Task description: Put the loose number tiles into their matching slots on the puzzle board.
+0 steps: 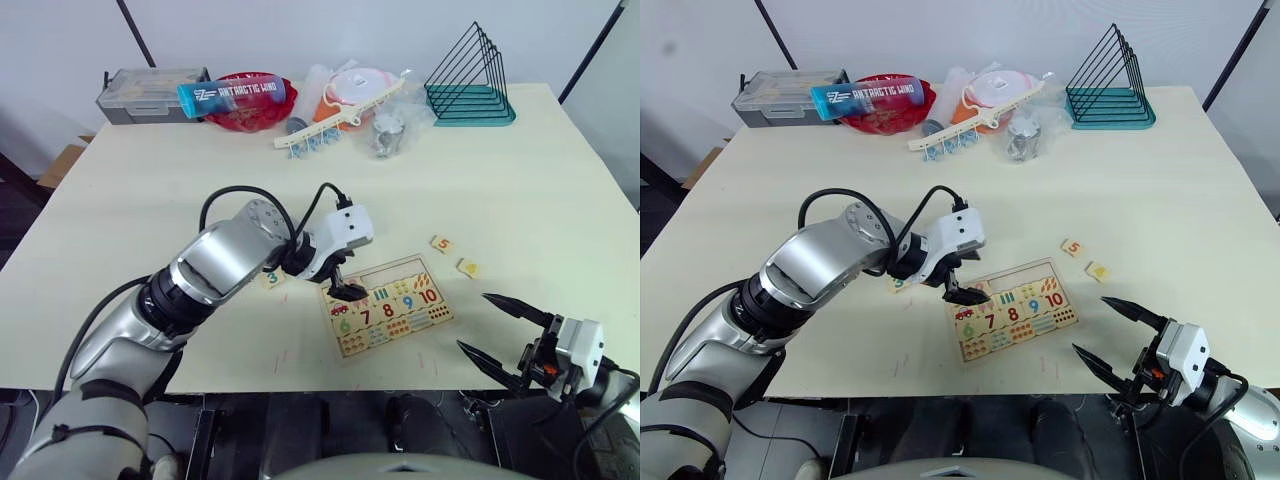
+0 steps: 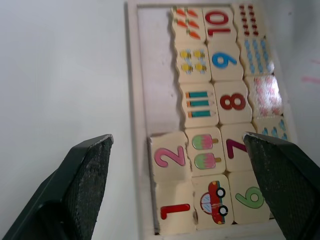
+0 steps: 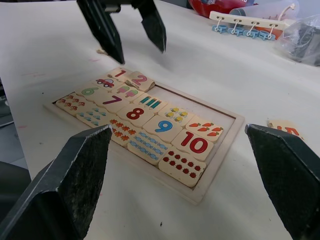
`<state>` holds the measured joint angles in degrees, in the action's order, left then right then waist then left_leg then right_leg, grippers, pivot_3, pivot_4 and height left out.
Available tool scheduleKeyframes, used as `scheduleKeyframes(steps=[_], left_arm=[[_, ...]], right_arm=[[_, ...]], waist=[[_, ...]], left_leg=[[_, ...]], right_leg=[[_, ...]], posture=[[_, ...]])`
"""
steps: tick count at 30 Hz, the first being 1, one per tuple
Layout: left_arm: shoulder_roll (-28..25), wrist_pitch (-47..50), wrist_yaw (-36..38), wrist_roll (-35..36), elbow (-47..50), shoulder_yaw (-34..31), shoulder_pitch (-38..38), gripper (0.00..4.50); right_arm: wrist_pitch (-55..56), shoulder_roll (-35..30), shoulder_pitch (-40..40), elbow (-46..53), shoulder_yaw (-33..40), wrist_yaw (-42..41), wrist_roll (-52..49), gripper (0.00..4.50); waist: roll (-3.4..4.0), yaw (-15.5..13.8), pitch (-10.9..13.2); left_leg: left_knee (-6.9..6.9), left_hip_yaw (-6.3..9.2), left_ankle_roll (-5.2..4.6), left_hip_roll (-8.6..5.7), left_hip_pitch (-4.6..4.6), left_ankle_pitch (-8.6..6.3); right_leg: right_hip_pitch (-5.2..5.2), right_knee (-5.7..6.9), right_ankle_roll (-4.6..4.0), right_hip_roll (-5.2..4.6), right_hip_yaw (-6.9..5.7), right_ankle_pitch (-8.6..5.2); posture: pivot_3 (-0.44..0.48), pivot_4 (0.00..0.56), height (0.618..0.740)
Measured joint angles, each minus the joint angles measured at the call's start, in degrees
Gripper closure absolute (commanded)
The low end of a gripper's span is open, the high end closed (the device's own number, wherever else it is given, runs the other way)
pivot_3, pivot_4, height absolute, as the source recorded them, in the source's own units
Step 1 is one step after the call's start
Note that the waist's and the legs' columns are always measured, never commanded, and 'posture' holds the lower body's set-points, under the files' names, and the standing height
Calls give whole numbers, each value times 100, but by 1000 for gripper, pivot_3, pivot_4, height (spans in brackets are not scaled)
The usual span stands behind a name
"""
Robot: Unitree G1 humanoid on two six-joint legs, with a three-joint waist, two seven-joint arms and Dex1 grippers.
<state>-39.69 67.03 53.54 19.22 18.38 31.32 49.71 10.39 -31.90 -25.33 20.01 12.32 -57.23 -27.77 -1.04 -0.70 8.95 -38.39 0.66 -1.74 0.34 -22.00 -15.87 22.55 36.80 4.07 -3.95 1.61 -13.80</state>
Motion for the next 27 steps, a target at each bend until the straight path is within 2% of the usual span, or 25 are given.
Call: scheduleKeyframes(steps=[7,10,13,16,18,27], left_arm=[[-64,-976,185,-248,-797,-47,36,85],[-58,-1410,297,-310,-948,-132,-38,763],[-151,-1856,517,-407,-1108,-141,-171,2089],[-277,-2242,813,-480,-1231,-152,-347,3648],[-368,-2429,1035,-469,-1216,-198,-464,4398],[-592,-2781,1535,-667,-1221,-198,-911,4398]], right_arm=[[26,0,0,-10,0,-34,0,0],[32,0,-1,-12,0,-34,3,0],[42,0,-9,-15,2,-32,6,0],[59,0,-24,-17,1,-30,8,0],[86,-1,-55,-17,2,-30,8,0],[108,-33,-109,-17,21,-14,4,0]], waist=[[0,-6,0],[0,-1,0],[0,4,0],[0,1,0],[0,1,0],[0,-7,0]], left_leg=[[-1,-3,0,-1,-2,0],[0,-3,0,-1,-2,0],[0,-4,0,-1,-1,0],[0,-3,0,0,-3,0],[0,-6,0,0,-2,0],[-1,-5,0,0,-2,0]], right_leg=[[0,-1,0,-1,0,0],[0,0,0,-1,0,0],[0,0,0,-1,1,0],[0,0,0,0,0,0],[0,0,0,-1,1,0],[0,0,0,-1,0,0]], posture=[[0,150,740],[0,150,740],[0,150,740],[0,150,740],[0,150,740],[0,150,740]])
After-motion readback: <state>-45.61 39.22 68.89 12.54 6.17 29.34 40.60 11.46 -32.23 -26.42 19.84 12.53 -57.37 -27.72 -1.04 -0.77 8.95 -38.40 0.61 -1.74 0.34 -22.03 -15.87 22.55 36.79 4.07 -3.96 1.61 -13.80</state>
